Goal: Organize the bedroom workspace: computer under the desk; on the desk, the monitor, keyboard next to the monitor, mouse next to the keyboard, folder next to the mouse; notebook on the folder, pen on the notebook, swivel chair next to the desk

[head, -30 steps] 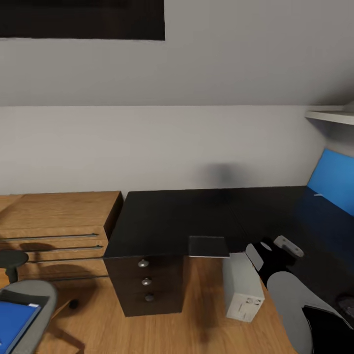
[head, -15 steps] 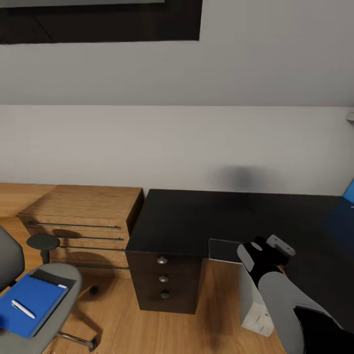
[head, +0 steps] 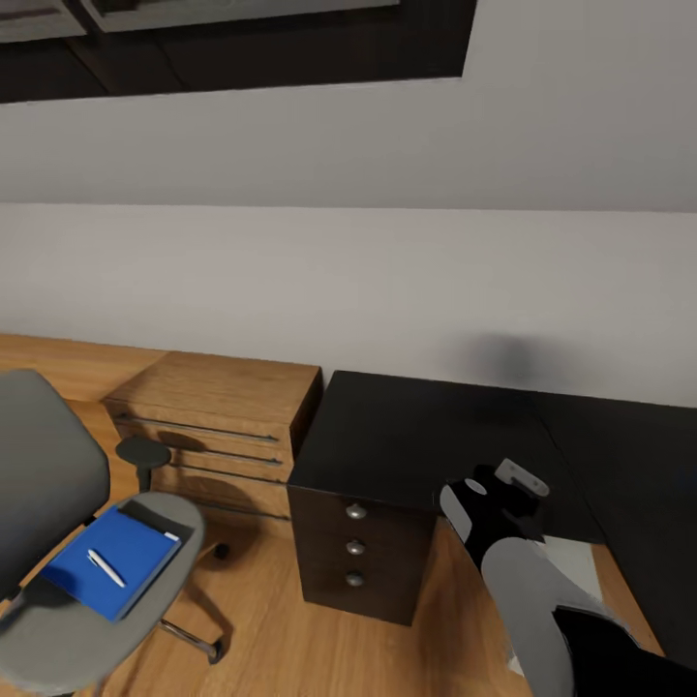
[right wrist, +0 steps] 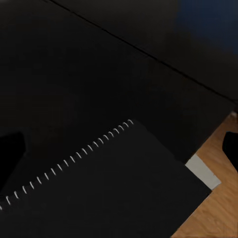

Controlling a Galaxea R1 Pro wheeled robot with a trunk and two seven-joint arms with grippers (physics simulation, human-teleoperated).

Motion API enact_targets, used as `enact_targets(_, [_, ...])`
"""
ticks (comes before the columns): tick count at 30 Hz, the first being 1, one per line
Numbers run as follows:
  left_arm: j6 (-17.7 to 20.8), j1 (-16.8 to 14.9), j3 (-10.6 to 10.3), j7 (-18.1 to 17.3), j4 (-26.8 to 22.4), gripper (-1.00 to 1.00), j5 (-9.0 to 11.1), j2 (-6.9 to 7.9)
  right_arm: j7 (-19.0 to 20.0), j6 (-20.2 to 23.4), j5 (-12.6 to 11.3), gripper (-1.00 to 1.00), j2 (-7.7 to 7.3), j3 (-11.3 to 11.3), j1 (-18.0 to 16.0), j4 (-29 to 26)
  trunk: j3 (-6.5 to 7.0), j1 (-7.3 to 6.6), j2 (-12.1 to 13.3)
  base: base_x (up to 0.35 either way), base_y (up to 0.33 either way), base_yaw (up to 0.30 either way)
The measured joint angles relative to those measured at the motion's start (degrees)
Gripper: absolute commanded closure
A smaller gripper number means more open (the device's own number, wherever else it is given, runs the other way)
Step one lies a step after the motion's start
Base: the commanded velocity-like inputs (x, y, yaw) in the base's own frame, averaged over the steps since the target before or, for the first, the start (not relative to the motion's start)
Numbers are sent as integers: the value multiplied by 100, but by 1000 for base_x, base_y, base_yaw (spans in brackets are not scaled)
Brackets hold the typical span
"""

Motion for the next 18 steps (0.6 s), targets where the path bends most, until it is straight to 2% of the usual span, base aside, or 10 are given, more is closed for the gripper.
enact_targets(8, [3,-3,-1,0,0,-100,0,-17,37,9,11,-100,163,36,16,34,0,0,0,0,0,281])
enact_targets(18, [0,-1,0,0,0,-100,0,-18,46,10,11,-100,223,76,53,37,0,0,0,0,0,281])
